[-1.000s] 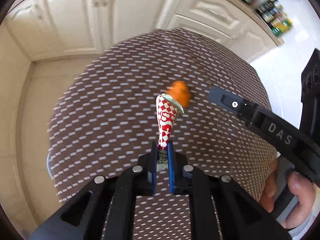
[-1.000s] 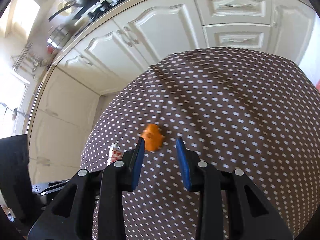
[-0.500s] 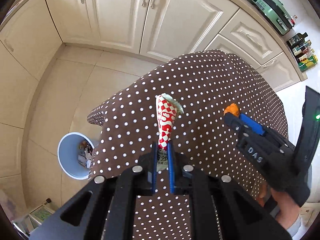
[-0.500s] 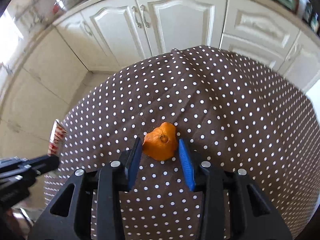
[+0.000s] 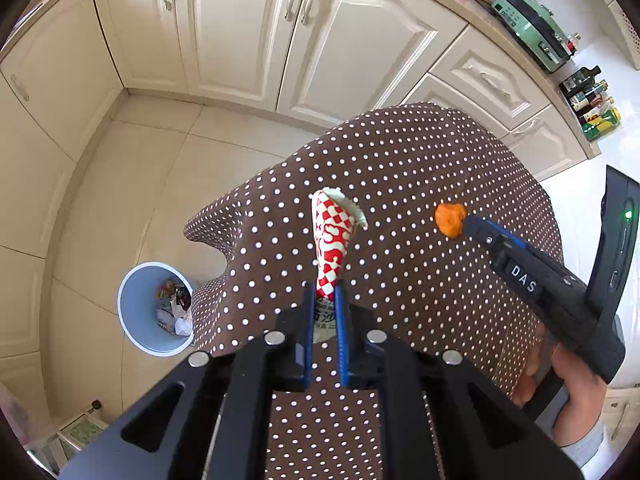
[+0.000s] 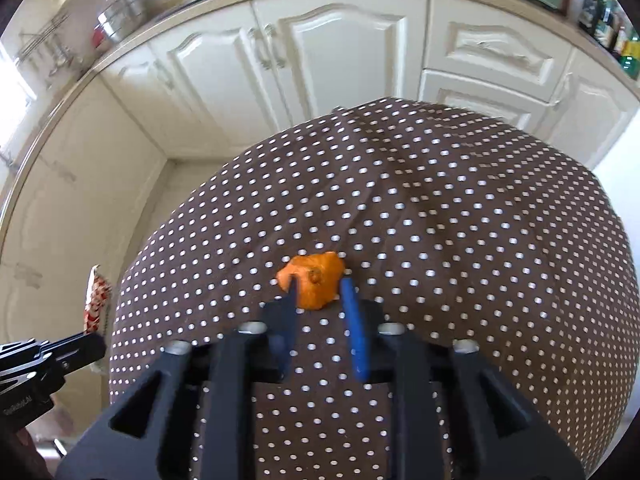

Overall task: Collect trash
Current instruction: 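Carry both items over the blue bucket and open both tools to drop them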

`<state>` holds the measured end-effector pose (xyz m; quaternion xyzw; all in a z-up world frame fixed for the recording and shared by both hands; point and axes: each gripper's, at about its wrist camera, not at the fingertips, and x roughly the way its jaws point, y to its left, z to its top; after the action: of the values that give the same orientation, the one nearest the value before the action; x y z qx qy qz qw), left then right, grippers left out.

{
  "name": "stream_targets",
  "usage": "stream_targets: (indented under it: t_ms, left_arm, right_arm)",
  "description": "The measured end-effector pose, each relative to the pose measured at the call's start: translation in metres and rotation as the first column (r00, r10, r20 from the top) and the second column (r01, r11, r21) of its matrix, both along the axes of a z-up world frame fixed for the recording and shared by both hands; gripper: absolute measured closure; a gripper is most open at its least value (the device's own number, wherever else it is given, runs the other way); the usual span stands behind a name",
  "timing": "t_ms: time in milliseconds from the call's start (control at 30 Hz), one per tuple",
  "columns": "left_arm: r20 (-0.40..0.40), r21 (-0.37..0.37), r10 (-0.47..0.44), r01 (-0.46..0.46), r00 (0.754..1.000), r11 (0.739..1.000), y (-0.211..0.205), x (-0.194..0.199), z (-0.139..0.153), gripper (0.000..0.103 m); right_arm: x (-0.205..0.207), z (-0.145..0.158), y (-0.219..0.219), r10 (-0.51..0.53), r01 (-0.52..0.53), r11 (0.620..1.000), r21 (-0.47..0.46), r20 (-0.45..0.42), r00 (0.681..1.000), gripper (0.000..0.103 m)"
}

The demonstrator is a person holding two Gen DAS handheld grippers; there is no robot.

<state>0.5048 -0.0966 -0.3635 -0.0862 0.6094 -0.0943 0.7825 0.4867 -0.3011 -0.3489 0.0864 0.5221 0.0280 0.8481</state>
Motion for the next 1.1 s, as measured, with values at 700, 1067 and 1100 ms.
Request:
stream_targets:
  t_ms: [700,1067,1100]
  left_arm:
    - [0.000,-0.025,0.041,-0.041,0.999,0.999,0.010,0.000,-0.003,0.094]
    - [0.040,-0.021,0.091,-0.090,0.995,0.996,0.075,-0.038,0.033,0.094]
    - [0.040,-0.018,0.101,-0.100,0.994,0.995,0.084,-0.042,0.035,0.094]
  right_arm:
    - [0.004,-0.002,0.026,0.127,-0.126,0.991,-0.054,0.011,0.992,0.068]
    - [-0.038,0.051,0.123,0.263,-0.267,0.961,0.066,0.071,0.962,0.068]
    - [-0.041,0.052,0.133,0.276,-0.281,0.957,0.071,0.071,0.959,0.068]
